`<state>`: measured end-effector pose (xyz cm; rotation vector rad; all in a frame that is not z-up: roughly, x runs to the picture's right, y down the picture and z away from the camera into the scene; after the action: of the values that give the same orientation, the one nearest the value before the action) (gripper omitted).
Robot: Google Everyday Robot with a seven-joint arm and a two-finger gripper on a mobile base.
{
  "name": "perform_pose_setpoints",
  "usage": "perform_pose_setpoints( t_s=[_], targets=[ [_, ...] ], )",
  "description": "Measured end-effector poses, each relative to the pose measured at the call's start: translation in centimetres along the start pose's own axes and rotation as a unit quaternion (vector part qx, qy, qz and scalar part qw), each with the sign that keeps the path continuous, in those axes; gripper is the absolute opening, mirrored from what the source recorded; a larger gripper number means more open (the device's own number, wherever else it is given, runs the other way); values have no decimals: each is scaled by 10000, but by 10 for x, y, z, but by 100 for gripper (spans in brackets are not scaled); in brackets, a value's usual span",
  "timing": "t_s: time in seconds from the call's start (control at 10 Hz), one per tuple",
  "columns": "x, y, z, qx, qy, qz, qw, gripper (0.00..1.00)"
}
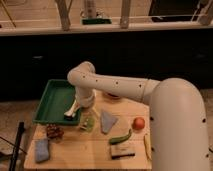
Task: Place fork in plastic cup
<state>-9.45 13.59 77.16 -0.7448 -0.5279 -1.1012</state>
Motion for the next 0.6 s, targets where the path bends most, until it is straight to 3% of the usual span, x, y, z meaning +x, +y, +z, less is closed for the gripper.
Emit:
perform_pose_setpoints(
  t_s=[0.6],
  targets=[
    [0, 0, 0, -3, 0, 0, 10000, 80]
  ],
)
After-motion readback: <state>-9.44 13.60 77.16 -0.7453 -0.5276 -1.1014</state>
